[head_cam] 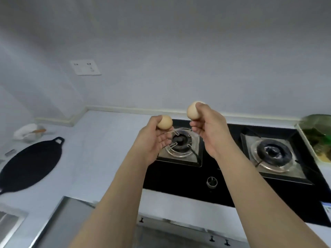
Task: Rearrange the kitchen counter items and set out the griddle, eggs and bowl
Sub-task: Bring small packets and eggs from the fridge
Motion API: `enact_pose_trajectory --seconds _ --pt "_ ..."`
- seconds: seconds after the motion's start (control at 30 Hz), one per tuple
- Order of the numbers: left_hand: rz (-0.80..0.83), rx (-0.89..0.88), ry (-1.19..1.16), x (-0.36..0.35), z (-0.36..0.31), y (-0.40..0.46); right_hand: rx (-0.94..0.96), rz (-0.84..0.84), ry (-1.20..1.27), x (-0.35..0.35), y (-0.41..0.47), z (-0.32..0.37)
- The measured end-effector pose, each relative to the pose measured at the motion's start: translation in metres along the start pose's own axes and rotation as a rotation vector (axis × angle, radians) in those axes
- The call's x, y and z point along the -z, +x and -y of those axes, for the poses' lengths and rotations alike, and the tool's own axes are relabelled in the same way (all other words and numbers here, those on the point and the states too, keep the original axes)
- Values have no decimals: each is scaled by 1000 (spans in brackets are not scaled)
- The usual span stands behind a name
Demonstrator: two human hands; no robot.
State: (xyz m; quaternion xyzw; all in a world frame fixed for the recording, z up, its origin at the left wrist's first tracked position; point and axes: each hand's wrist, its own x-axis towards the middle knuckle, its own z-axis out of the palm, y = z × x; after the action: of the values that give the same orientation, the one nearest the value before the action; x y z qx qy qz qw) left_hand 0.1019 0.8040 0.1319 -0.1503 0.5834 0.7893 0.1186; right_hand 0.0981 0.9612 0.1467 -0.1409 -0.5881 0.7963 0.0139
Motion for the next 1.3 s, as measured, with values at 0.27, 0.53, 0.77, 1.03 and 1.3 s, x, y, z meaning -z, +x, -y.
enact_pose_trajectory --seconds 0.27,0.53,0.77,1.03,1.3 --pt "-274 30 -65 149 -23 -18 -112 177 -49 -139 -15 -50" --pt "-346 31 -120 276 -63 -14 -204 291 -9 -265 -31 -92" --pt "-379 54 -185 338 -70 -7 -250 349 -25 -319 -34 -114" --pt "-415 48 -222 355 -75 7 -267 371 -44 -338 -14 -120" --pt "-502 23 -250 358 -85 27 -281 436 -95 -349 16 -122"
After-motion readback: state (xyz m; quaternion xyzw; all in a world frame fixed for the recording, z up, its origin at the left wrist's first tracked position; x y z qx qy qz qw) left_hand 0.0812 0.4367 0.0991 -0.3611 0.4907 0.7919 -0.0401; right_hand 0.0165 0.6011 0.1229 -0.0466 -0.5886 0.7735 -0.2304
